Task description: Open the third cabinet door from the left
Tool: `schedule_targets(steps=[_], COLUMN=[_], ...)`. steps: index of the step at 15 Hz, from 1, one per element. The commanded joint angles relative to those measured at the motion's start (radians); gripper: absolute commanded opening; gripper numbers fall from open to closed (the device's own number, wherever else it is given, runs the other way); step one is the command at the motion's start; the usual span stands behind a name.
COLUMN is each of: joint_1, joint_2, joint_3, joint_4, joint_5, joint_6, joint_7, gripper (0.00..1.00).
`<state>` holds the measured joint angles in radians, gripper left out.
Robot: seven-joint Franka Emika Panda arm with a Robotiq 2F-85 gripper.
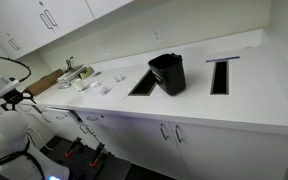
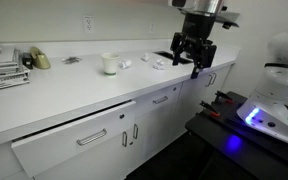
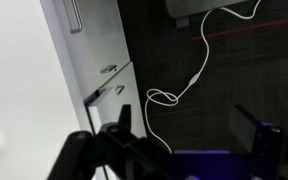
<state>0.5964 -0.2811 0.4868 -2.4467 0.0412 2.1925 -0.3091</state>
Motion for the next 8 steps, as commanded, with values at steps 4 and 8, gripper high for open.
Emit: schedule_targets(steps=[4, 8], joint_1=[0.038, 0.034], joint_2=[0.436, 0.422], joint_3=[0.097, 0.098], joint_4=[0.196, 0.16], joint_5=[-0.25, -0.236], joint_6=[0.085, 0.081], joint_7=[-0.048, -0.035], gripper=[1.0, 1.0])
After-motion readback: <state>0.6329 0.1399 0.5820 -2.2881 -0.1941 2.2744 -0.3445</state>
